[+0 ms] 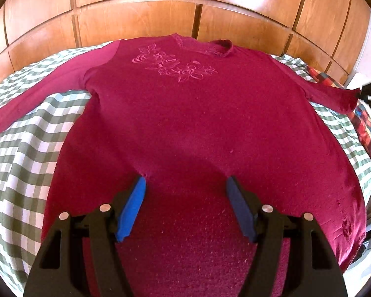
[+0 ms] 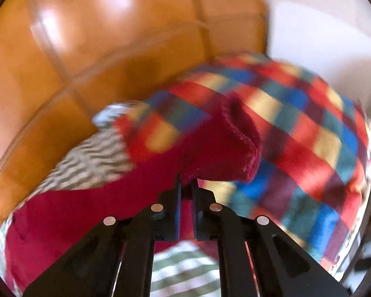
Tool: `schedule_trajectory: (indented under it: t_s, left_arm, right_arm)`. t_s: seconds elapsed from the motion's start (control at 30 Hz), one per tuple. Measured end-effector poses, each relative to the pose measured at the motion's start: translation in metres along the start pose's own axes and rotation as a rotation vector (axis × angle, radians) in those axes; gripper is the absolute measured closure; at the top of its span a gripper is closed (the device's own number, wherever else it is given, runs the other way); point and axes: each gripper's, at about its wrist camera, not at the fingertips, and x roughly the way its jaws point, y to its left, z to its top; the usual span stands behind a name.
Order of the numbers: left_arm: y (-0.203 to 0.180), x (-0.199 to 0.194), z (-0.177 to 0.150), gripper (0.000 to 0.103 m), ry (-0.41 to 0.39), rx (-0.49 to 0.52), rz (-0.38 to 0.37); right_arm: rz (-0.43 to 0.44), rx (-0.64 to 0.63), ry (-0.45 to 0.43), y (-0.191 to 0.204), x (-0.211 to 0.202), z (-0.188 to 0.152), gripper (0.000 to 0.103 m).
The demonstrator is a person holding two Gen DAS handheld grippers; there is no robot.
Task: Fold small clothes
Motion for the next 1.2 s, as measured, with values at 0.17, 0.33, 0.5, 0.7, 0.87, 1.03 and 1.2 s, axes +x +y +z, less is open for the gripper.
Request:
schedule_trajectory:
  t_s: [0.17,0.33,0.5,0.7,0.87,1.03,1.2]
  left_arm:
    - [0.006,-0.002,0.003,0.036,0.004,-0.041,-0.040]
    - [0.019,-0.007,0.013,0.040,0.000,-0.111,-0.102]
    - [0.032,-0.013,0.028,0.044,-0.021,-0.168,-0.136]
    - [0.046,-0.014,0.057,0.044,-0.068,-0.186,-0.138]
    - [0.062,0.000,0.085,0.044,-0.079,-0.230,-0.152]
    - [0.067,0.023,0.115,0.047,-0.071,-0.266,-0.178]
    - [0.050,0.056,0.148,0.047,-0.043,-0.247,-0.195]
  right_arm:
    - [0.201,-0.128,-0.026,0.101,-0.020,0.001,0.097]
    - [0.407,-0.249,0.008,0.214,-0.030,-0.023,0.097]
    - [0.545,-0.390,0.091,0.314,-0.029,-0.076,0.097]
    - [0.641,-0.483,0.182,0.363,-0.023,-0.117,0.037]
    - [0.616,-0.399,0.133,0.305,-0.035,-0.118,0.024]
    - [0.435,-0.314,0.146,0.209,-0.026,-0.132,0.024]
    - [0.265,-0.219,0.182,0.134,-0.003,-0.142,0.024]
